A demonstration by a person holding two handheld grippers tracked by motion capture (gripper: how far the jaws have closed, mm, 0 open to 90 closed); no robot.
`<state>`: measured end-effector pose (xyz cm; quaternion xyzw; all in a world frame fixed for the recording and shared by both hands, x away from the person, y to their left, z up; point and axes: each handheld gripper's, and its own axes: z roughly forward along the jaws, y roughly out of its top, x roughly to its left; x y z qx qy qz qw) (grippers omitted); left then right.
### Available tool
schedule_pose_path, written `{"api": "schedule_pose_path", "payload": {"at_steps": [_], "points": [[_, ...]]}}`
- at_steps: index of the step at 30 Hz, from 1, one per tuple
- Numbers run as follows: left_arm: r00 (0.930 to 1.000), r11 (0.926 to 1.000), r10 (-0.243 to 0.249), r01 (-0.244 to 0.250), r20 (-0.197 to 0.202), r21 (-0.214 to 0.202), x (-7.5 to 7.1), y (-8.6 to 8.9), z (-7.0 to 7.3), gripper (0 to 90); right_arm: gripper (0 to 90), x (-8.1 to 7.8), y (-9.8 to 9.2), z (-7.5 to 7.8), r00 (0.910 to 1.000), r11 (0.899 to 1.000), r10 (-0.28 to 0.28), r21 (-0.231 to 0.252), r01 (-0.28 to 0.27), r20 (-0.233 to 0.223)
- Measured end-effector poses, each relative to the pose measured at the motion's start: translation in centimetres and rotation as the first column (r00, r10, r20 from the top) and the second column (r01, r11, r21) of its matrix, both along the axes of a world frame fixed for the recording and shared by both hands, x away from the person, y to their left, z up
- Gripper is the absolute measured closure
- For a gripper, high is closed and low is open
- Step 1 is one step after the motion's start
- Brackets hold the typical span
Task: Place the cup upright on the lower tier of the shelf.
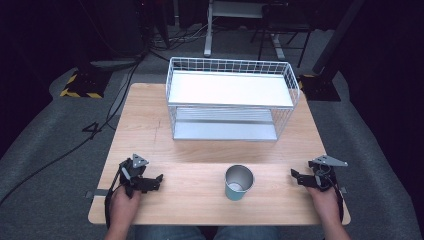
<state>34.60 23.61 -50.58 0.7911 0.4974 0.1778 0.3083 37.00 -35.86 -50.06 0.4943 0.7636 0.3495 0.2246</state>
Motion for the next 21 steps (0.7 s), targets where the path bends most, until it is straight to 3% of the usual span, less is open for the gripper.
{"api": "schedule_pose_path", "payload": {"at_steps": [13, 18, 19, 21], "points": [[1.0000, 1.0000, 0.008, -0.008, -0.001, 0.001, -0.1, -0.1, 0.0, 0.1, 15.9, -1.5, 1.5, 1.6, 0.9952, 0.996, 0.086, 0.025, -0.087, 0.046], [1.0000, 1.0000, 0.008, -0.008, -0.001, 0.001, -0.1, -0.1, 0.0, 0.1, 15.9, -2.3, 3.1, 2.7, 0.9873, 0.989, 0.142, 0.028, -0.144, 0.072], [1.0000, 1.0000, 0.008, -0.008, -0.001, 0.000, -0.1, -0.1, 0.0, 0.1, 15.9, -2.5, 4.0, 3.0, 0.9791, 0.982, 0.186, 0.023, -0.189, 0.081], [1.0000, 1.0000, 0.008, -0.008, -0.001, 0.001, -0.1, -0.1, 0.0, 0.1, 15.9, -2.6, 4.3, 3.0, 0.9758, 0.978, 0.203, 0.023, -0.206, 0.080]]}}
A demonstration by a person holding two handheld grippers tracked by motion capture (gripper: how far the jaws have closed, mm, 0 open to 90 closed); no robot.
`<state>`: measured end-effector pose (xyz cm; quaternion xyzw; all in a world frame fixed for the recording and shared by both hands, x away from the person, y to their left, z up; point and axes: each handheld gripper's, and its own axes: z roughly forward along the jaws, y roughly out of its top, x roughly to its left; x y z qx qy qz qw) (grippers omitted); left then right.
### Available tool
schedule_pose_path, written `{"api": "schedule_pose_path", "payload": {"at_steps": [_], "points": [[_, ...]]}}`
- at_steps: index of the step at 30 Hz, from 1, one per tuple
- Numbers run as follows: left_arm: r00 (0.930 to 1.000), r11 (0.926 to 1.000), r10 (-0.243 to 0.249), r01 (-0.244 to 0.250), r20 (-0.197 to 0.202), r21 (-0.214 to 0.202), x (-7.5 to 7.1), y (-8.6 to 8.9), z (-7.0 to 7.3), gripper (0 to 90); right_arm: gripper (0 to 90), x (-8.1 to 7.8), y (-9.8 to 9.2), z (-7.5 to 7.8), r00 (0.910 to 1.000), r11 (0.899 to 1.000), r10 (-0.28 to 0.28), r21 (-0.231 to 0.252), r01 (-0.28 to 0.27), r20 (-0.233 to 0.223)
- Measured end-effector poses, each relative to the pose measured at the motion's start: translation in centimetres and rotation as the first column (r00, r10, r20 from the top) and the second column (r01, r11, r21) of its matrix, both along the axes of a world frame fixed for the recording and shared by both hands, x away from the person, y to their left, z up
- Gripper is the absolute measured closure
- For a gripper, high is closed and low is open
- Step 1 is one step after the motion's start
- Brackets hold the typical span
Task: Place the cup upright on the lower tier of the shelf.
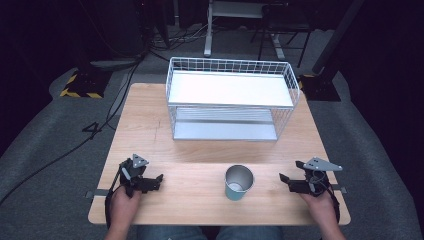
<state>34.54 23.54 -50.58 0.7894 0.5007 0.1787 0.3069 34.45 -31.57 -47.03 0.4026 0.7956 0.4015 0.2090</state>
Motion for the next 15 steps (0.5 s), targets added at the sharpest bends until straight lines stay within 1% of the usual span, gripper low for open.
{"api": "schedule_pose_path", "payload": {"at_steps": [2, 3, 4, 5, 7, 8, 10, 11, 12, 13, 15], "points": [[1.0000, 1.0000, 0.000, 0.000, 0.000, 0.000, 0.0, 0.0, 0.0, 0.1, 15.9, -0.3, 1.2, 0.1, 0.9983, 0.998, 0.059, -0.005, -0.059, 0.003], [1.0000, 1.0000, 0.000, 0.000, 0.000, 0.000, 0.0, 0.0, 0.0, 0.1, 15.9, -0.3, 1.2, 0.1, 0.9983, 0.998, 0.059, -0.005, -0.059, 0.003], [1.0000, 1.0000, 0.000, 0.000, 0.000, 0.000, 0.0, 0.0, 0.0, 0.1, 15.9, -0.6, 2.0, 0.4, 0.9956, 0.996, 0.093, -0.002, -0.093, 0.008], [1.0000, 1.0000, 0.000, 0.000, 0.000, 0.000, 0.0, 0.0, 0.0, 0.1, 15.9, -0.6, 2.0, 0.4, 0.9956, 0.996, 0.093, -0.002, -0.093, 0.008], [1.0000, 1.0000, 0.000, 0.000, 0.000, 0.000, 0.0, 0.0, 0.0, 0.1, 15.9, -0.8, 2.5, 0.6, 0.9934, 0.993, 0.114, 0.008, -0.115, 0.011], [1.0000, 1.0000, 0.000, 0.000, 0.000, 0.000, 0.0, 0.0, 0.0, 0.1, 15.9, -1.0, 3.0, 0.8, 0.9904, 0.990, 0.138, 0.023, -0.138, 0.014], [1.0000, 1.0000, 0.000, 0.000, 0.000, 0.000, 0.0, 0.0, 0.0, 0.1, 15.9, -1.3, 3.5, 1.0, 0.9874, 0.987, 0.157, 0.031, -0.158, 0.016], [1.0000, 1.0000, 0.000, 0.000, 0.000, 0.000, 0.0, 0.0, 0.0, 0.1, 15.9, -1.3, 3.5, 1.0, 0.9874, 0.987, 0.157, 0.031, -0.158, 0.016], [1.0000, 1.0000, 0.000, 0.000, 0.000, 0.000, 0.0, 0.0, 0.0, 0.1, 15.9, -1.5, 4.0, 1.2, 0.9837, 0.983, 0.179, 0.044, -0.180, 0.017], [1.0000, 1.0000, 0.000, 0.000, 0.000, 0.000, 0.0, 0.0, 0.0, 0.1, 15.9, -1.5, 4.0, 1.2, 0.9837, 0.983, 0.179, 0.044, -0.180, 0.017], [1.0000, 1.0000, 0.000, 0.000, -0.001, 0.000, 0.0, 0.0, 0.0, 0.1, 15.9, -1.8, 4.6, 1.4, 0.9795, 0.978, 0.201, 0.046, -0.201, 0.016]]}}
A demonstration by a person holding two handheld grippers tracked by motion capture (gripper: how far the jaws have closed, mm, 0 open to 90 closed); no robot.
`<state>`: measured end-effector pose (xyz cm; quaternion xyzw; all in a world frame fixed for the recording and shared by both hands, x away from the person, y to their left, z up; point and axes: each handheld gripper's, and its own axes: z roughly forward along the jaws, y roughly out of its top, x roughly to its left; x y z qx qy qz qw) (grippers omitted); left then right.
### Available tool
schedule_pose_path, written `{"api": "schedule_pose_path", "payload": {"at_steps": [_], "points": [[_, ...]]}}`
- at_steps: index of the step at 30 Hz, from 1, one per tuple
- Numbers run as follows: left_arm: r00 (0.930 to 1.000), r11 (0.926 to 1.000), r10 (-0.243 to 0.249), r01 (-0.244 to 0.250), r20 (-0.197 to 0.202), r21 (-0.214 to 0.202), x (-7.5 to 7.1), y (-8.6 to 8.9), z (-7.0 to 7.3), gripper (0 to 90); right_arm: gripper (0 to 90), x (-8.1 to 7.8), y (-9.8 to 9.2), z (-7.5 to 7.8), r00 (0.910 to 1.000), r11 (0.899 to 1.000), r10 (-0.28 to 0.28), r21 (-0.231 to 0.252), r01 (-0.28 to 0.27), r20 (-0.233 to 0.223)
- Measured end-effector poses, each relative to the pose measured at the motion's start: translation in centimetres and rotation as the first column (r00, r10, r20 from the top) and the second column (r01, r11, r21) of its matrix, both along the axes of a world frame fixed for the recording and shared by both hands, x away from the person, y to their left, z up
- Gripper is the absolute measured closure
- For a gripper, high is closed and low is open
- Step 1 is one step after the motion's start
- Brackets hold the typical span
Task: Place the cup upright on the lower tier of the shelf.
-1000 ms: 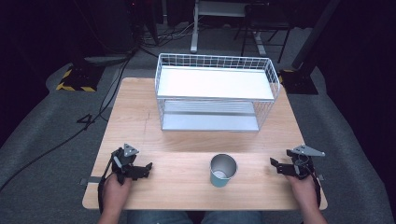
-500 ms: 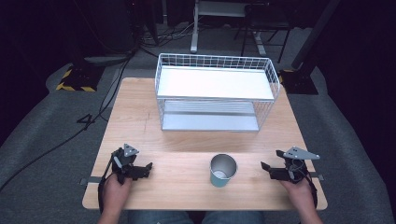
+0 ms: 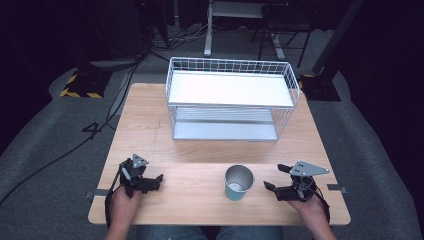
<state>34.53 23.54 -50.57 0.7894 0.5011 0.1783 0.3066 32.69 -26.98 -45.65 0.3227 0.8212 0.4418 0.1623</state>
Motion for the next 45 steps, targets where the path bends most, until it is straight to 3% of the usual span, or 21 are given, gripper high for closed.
{"api": "schedule_pose_path", "payload": {"at_steps": [7, 13, 19, 34, 45], "points": [[1.0000, 1.0000, 0.000, 0.000, 0.001, 0.000, 0.0, 0.0, 0.0, 0.1, 15.9, -0.6, 1.5, 0.2, 0.9970, 0.997, 0.076, 0.017, -0.075, -0.014], [1.0000, 1.0000, -0.001, 0.001, 0.001, 0.000, 0.0, 0.0, 0.0, 0.1, 14.9, -1.2, 3.0, 0.2, 0.9851, 0.985, 0.170, 0.034, -0.169, -0.028], [1.0000, 1.0000, -0.001, 0.001, 0.001, 0.000, 0.0, 0.0, 0.0, 0.1, 13.8, -1.6, 4.3, -0.1, 0.9763, 0.976, 0.214, 0.047, -0.212, -0.033], [1.0000, 1.0000, 0.000, 0.000, 0.000, 0.000, 0.0, 0.0, 0.0, 0.1, 9.3, -1.6, 7.0, -1.8, 0.9722, 0.972, 0.230, 0.052, -0.228, -0.041], [1.0000, 1.0000, -0.001, 0.001, 0.001, 0.000, 0.0, 0.0, 0.0, 0.1, 9.3, -1.1, 8.7, -3.1, 0.9783, 0.979, 0.203, 0.023, -0.202, -0.043]]}}
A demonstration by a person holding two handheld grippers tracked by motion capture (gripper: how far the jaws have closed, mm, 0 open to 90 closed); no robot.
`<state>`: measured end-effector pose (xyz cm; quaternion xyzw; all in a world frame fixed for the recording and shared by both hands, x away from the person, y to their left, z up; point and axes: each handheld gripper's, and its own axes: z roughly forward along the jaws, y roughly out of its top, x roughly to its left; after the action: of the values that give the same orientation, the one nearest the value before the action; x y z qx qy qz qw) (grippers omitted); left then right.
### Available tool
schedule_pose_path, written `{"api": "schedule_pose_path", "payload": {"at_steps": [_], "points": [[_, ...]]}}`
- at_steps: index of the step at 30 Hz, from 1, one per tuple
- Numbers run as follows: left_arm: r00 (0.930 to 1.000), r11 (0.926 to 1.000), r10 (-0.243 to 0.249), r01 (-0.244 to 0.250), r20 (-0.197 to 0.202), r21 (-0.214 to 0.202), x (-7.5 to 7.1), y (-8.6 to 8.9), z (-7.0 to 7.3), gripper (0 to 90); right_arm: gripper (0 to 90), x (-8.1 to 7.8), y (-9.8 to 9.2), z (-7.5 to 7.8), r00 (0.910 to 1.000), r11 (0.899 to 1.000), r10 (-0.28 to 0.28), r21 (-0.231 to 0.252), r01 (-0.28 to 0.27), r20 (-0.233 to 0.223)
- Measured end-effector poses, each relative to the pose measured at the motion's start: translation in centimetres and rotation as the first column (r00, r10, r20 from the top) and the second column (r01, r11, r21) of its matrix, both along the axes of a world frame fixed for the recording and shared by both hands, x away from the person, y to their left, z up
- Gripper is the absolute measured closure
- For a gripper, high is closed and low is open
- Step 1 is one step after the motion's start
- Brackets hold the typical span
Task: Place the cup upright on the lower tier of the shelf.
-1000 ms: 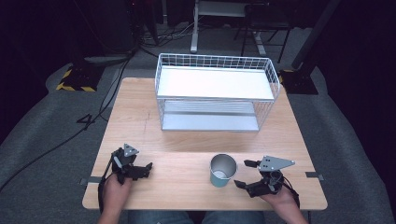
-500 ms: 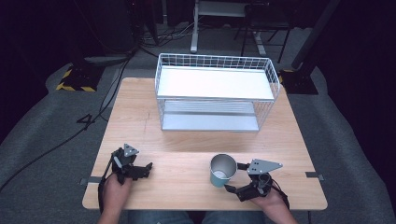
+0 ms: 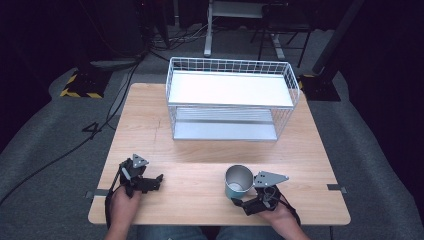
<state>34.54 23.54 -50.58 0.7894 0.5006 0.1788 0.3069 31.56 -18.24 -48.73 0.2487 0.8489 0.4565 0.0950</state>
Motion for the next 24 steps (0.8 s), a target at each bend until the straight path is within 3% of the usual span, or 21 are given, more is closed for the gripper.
{"api": "schedule_pose_path", "payload": {"at_steps": [10, 24], "points": [[1.0000, 1.0000, 0.000, 0.000, 0.000, 0.000, 0.00, 0.00, 0.00, 0.1, 12.5, 0.34, 0.60, -0.77, 0.9995, 1.000, -0.030, -0.006, 0.030, 0.007], [1.0000, 1.0000, 0.000, 0.000, 0.000, 0.000, 0.00, 0.00, 0.00, 0.1, 15.9, 0.31, 0.87, -0.89, 0.9993, 1.000, -0.028, 0.005, 0.028, 0.025]]}}
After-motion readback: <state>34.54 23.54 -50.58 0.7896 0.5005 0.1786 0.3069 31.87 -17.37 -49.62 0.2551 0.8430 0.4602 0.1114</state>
